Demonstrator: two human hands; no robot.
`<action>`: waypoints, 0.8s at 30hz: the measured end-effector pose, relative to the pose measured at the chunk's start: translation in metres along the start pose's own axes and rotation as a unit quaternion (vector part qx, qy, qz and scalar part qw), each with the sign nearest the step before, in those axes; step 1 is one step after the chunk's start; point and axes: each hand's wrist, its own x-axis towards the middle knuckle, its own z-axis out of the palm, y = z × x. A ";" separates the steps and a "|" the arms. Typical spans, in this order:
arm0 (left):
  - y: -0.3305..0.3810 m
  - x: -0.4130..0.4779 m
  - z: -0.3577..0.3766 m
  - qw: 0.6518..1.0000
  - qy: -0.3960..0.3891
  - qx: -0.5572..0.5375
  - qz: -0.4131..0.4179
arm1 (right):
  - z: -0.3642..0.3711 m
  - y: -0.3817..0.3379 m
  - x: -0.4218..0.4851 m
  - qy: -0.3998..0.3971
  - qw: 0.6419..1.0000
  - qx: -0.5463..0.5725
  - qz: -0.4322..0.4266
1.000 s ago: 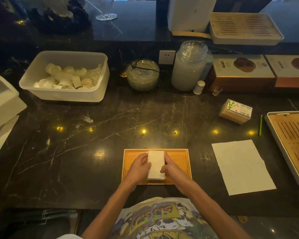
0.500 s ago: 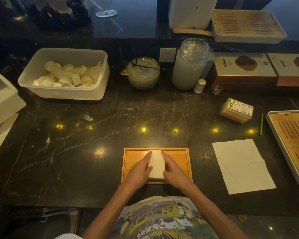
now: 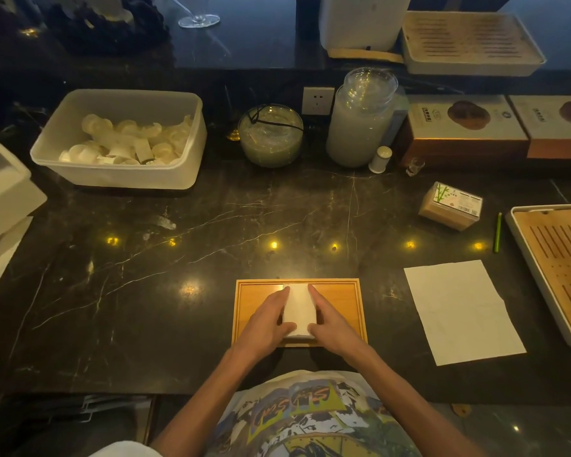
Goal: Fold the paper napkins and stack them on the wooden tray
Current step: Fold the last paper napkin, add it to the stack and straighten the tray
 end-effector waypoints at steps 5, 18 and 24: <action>0.004 0.003 -0.001 0.999 -0.006 0.034 -0.011 | -0.005 0.003 -0.002 -0.011 0.999 0.042 -0.002; 0.161 0.118 0.063 0.954 0.026 0.272 0.122 | -0.143 0.108 -0.068 0.514 0.817 0.107 0.240; 0.206 0.168 0.129 0.938 -0.048 0.324 0.109 | -0.164 0.137 -0.083 0.505 0.775 0.125 0.359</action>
